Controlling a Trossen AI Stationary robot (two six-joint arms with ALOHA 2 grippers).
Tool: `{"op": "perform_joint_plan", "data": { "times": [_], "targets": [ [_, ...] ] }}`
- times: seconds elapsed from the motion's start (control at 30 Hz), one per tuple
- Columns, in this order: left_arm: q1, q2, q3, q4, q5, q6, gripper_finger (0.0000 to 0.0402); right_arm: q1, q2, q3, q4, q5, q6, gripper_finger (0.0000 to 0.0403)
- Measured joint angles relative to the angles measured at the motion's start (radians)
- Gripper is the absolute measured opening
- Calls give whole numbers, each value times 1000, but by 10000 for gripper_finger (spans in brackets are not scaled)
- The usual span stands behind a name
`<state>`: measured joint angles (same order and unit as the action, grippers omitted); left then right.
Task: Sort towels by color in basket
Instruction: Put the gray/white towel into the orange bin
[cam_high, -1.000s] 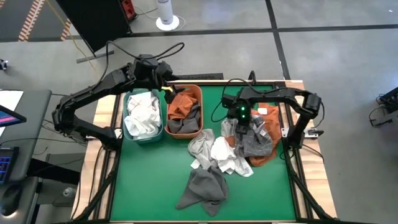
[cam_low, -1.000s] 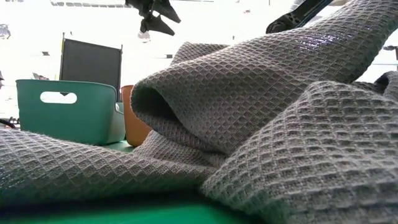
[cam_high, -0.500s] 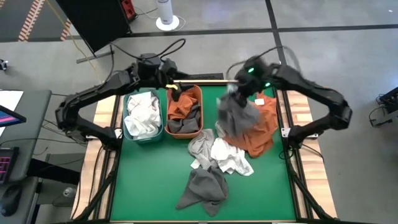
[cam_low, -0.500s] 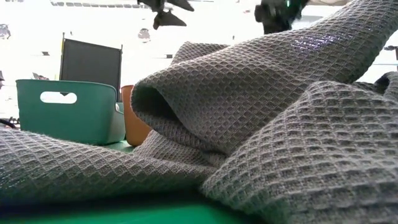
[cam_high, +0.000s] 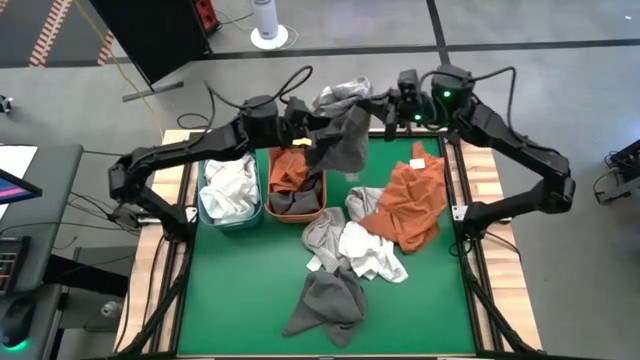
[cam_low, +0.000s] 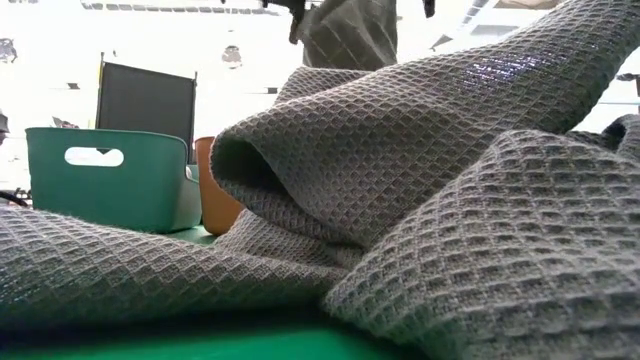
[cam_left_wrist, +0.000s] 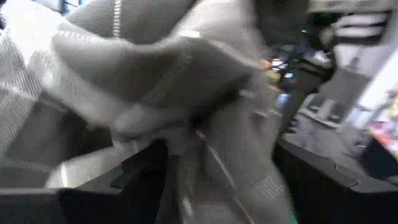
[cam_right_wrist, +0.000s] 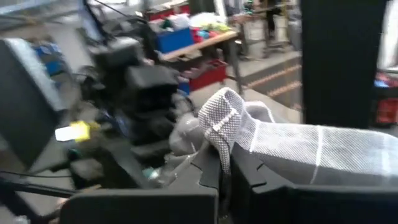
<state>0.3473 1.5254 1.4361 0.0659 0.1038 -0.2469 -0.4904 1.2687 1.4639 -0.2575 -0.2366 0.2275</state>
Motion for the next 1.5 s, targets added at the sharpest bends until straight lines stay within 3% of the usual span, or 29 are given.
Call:
{"op": "perform_joint_plan", "data": {
  "times": [0.17, 0.37, 0.47, 0.63, 0.67, 0.8, 0.87, 1.03, 1.2, 1.33, 1.5],
  "targets": [
    [-10, 49, 0, 53, -113, 41, 277, 41, 53, 0, 100, -27, 41, 29],
    [-6, 80, 0, 127, -130, 36, 262, 84, 93, 11, 154, -50, 79, 29],
    [-6, 79, 1, 137, -132, 37, 206, 99, 94, 14, 157, -49, 79, 37],
    [8, 79, 21, 132, -135, 22, 35, 113, 93, 14, 156, -50, 79, 105],
    [13, 79, 24, 133, -135, 18, 21, 116, 93, 14, 155, -50, 79, 117],
    [42, 50, 34, 63, -134, 25, 10, 118, 74, 14, 85, -52, 79, 162],
    [75, 11, 46, -19, -77, 26, 8, 114, 50, 14, 22, -52, 79, 179],
    [171, -79, 134, -449, 136, 44, 7, 85, -20, 14, -146, -35, 57, 205],
    [217, -93, 158, -768, 169, 55, 7, 67, -43, 14, -196, 22, 28, 207],
    [223, -82, 155, -800, 154, 55, 7, 67, -27, 14, -199, 29, 18, 202],
    [200, -64, 41, -656, 113, 12, 7, 89, -2, 14, -209, 30, 18, 200]
  ]
}}
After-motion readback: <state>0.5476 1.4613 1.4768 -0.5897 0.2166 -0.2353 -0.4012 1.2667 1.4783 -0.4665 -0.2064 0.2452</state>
